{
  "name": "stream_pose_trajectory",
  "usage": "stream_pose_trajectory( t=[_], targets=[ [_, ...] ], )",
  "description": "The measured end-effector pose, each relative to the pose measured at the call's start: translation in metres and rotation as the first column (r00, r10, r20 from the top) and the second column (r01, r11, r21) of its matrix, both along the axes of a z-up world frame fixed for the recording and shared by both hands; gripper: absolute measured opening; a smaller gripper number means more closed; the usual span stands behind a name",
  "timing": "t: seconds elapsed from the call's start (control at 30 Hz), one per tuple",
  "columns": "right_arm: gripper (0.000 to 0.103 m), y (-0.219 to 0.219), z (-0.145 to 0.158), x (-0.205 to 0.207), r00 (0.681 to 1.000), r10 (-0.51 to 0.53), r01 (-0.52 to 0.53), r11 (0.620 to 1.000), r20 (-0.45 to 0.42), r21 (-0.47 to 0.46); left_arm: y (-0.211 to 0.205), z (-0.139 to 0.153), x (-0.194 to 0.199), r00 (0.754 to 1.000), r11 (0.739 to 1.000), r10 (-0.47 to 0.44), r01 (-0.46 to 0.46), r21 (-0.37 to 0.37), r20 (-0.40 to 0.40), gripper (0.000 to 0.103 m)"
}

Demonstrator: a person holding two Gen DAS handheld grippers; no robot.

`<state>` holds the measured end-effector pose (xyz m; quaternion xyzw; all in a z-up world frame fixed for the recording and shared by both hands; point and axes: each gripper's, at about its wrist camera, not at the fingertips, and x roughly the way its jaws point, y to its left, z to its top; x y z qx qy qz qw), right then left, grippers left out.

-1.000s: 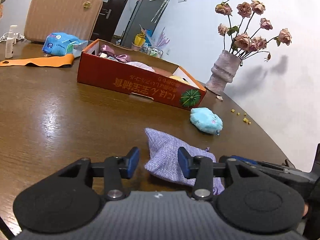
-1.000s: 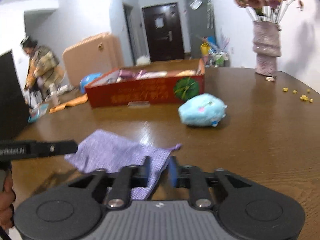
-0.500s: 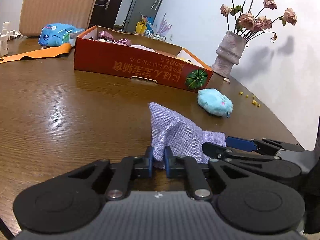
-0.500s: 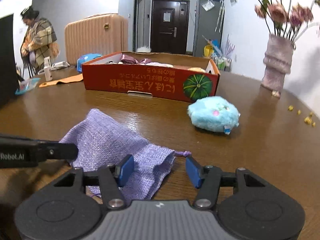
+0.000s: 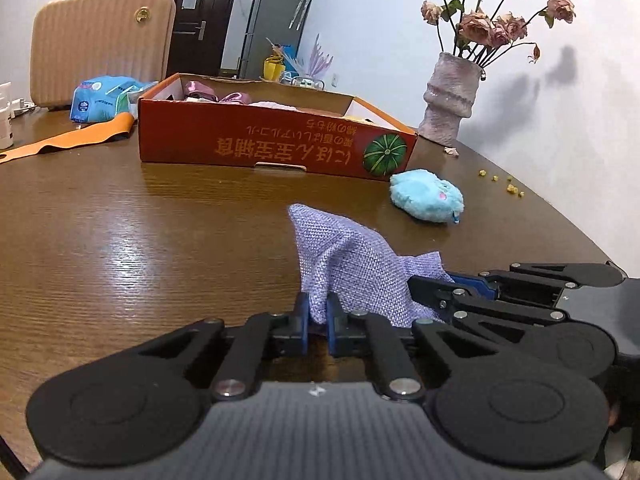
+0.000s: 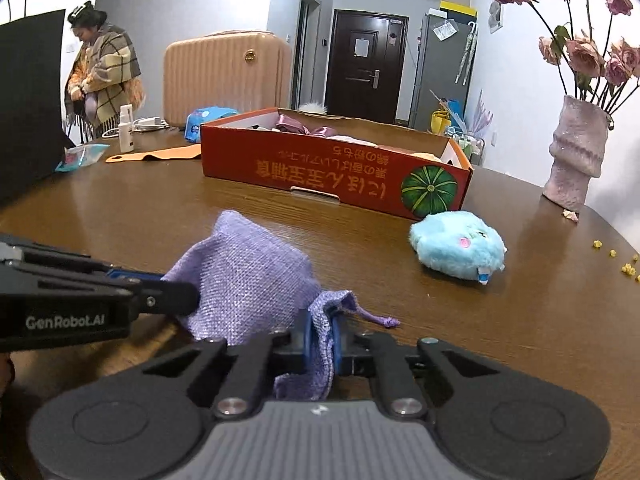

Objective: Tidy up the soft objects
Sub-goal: 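Carry the lavender bag into the box and open both tools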

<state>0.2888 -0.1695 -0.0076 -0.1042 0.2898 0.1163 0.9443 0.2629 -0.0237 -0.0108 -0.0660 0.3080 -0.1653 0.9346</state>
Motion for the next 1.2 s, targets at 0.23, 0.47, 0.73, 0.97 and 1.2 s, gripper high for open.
stream_pose_trajectory(
  t=[0.23, 0.47, 0.73, 0.97, 1.2],
  targets=[
    [0.008, -0.011, 0.013, -0.001, 1.0, 0.016, -0.017, 0.996, 0.012, 0.083, 0.003, 0.021, 0.001, 0.997, 0.998, -0.044, 0.047, -0.051, 0.059, 0.007],
    [0.008, -0.035, 0.083, 0.067, 0.99, 0.056, -0.076, 0.984, 0.127, 0.16, 0.016, 0.086, 0.076, 0.984, 0.986, -0.119, 0.132, -0.099, 0.13, 0.007],
    [0.008, -0.004, 0.104, 0.208, 0.982, 0.129, -0.14, 0.988, 0.141, 0.068, 0.021, 0.088, 0.217, 0.997, 0.998, -0.068, 0.068, -0.014, 0.036, 0.007],
    [0.012, 0.026, 0.052, 0.274, 0.974, 0.207, -0.207, 0.978, -0.095, 0.011, 0.028, 0.054, 0.242, 0.998, 0.998, -0.052, 0.053, 0.036, -0.034, 0.015],
    [0.024, 0.025, 0.035, 0.282, 0.96, 0.222, -0.202, 0.971, -0.169, 0.126, 0.025, 0.052, 0.239, 0.998, 0.997, -0.058, 0.059, 0.054, -0.023, 0.027]
  ],
)
